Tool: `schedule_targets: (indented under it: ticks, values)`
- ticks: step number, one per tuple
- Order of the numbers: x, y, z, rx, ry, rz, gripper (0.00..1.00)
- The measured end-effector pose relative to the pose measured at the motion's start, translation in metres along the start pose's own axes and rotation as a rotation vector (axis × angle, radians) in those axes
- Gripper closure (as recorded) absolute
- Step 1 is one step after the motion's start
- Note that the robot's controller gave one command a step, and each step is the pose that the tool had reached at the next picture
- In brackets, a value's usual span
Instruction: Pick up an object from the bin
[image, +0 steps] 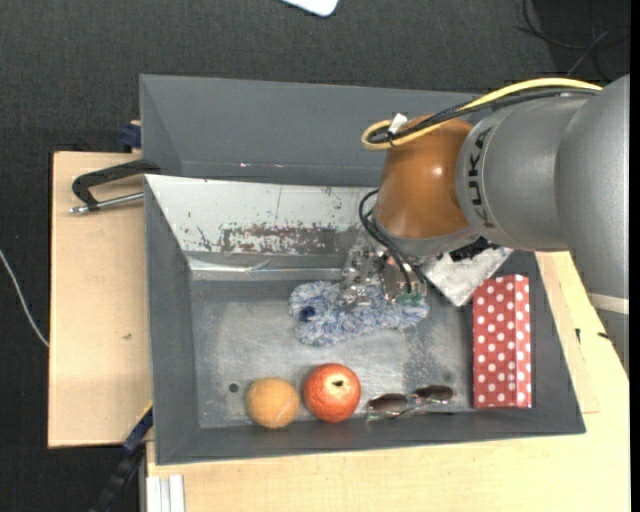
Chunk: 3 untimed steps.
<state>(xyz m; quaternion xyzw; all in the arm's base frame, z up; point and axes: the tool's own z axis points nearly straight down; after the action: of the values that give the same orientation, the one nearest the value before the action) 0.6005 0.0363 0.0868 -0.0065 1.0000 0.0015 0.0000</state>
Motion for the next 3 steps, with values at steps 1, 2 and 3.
schedule_targets:
  ticks: [1,2,3]
  values:
    - [0.000,0.000,0.000,0.000,0.000,0.000,1.00]
    - [-0.002,-0.003,-0.073,0.002,-0.005,-0.073,1.00]
    - [-0.002,-0.003,-0.073,0.002,-0.005,-0.073,1.00]
